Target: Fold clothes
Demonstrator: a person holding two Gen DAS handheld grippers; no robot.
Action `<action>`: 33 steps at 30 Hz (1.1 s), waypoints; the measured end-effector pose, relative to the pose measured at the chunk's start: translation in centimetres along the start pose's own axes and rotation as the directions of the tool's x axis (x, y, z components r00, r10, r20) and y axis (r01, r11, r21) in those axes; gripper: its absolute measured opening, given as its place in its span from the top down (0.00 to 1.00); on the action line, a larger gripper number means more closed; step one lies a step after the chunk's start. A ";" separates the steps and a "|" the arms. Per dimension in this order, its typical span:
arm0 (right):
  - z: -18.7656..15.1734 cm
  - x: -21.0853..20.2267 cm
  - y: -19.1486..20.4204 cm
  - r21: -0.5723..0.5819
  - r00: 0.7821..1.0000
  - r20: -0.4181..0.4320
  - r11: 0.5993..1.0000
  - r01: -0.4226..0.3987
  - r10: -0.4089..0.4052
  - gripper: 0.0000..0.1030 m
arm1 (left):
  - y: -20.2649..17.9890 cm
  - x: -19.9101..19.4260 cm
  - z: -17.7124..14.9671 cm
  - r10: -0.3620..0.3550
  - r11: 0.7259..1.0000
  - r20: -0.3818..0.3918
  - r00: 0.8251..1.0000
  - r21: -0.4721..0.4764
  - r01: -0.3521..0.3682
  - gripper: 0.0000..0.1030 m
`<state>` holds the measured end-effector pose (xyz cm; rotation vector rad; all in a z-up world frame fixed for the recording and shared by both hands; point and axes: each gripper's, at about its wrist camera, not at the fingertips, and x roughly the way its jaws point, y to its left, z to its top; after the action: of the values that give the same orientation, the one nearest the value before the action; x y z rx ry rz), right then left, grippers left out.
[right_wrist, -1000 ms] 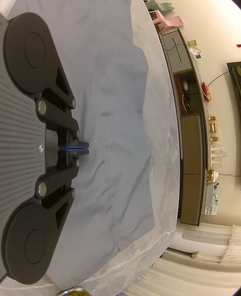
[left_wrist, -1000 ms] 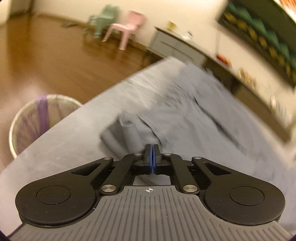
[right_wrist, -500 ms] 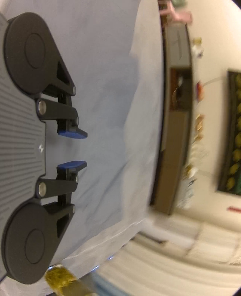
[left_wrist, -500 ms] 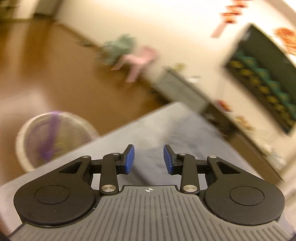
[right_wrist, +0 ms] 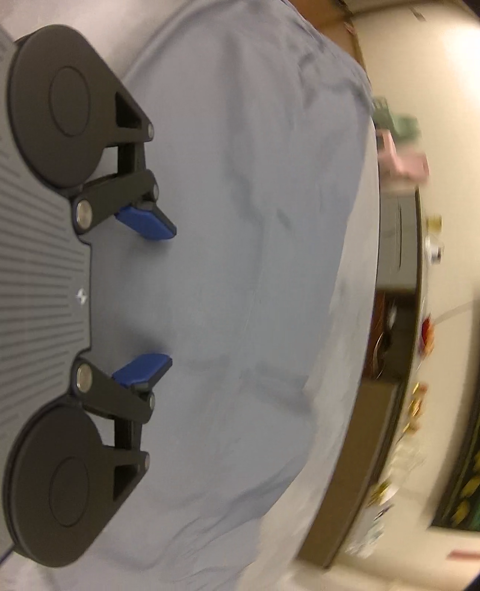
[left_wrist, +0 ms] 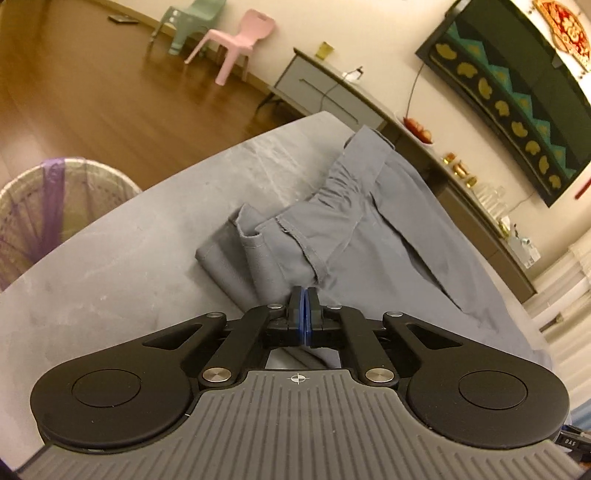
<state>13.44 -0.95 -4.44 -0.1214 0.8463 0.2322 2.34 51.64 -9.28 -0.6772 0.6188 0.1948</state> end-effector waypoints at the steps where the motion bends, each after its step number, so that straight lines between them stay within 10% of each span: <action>1: -0.1 -0.1 -0.7 0.014 1.000 -0.004 1.000 0.012 -0.012 0.34 | 0.1 0.0 0.0 0.005 1.000 -0.001 1.000 0.003 -0.005 1.00; 15: -3.6 -2.4 -13.7 0.287 0.974 0.015 0.934 0.214 -0.228 0.44 | -2.1 -1.9 -1.6 0.196 0.977 0.098 0.976 0.062 -0.203 1.00; 19: -5.9 -7.2 -18.7 0.422 0.952 0.081 0.875 0.236 -0.296 0.44 | -5.1 -4.6 -2.7 0.205 0.971 0.181 0.962 0.087 -0.223 0.67; 24: -10.2 -10.7 -29.2 0.662 0.898 -0.027 0.665 0.346 -0.439 0.41 | -11.8 -6.0 -4.2 0.013 0.976 0.189 0.982 0.209 -0.053 0.61; 30: -10.3 -8.7 -32.7 0.580 0.932 -0.053 0.748 0.321 -0.359 0.48 | -26.3 -1.5 -8.3 -0.270 0.899 -0.050 0.961 0.344 0.271 0.56; 33: -9.5 -8.6 -32.6 0.560 0.938 -0.021 0.773 0.298 -0.347 0.80 | -35.1 1.5 -13.0 -0.342 0.805 -0.217 0.914 0.433 0.404 0.55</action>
<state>9.19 -35.69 -3.79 0.2922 0.7642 -0.3426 10.08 16.27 0.39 -0.3248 0.6122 -0.3689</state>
